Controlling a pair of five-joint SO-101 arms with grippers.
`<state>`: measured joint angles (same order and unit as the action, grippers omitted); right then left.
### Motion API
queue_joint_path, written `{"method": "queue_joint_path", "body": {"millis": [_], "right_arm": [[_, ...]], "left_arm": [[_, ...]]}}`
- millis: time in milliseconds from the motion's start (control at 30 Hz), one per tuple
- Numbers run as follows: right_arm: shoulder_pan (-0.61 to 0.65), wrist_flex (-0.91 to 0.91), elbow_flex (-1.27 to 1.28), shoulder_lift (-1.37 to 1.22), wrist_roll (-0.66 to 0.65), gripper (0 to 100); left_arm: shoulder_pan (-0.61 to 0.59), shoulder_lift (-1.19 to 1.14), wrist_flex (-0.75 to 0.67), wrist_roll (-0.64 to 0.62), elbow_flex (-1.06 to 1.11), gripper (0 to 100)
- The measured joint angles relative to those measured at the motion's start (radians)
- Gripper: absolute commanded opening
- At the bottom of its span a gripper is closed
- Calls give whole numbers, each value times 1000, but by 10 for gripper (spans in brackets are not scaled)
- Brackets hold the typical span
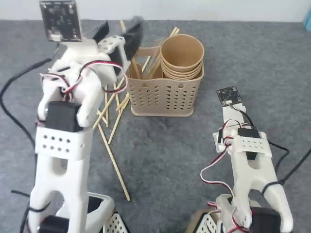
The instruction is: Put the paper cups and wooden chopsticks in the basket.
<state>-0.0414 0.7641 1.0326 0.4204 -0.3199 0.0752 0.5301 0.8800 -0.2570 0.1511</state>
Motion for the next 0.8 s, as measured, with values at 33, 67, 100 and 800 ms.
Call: {"method": "queue_joint_path", "body": {"millis": [33,67,100,800], "right_arm": [[0,0,0,0,0,8],[0,0,0,0,0,8],[0,0,0,0,0,8],[0,0,0,0,0,8]], "left_arm": [[-5,2,29,-3,-12,316],[-21,9,52,-5,-23,303],[-49,12,66,-6,-31,293],[-700,-532,74,-87,-51,126]]}}
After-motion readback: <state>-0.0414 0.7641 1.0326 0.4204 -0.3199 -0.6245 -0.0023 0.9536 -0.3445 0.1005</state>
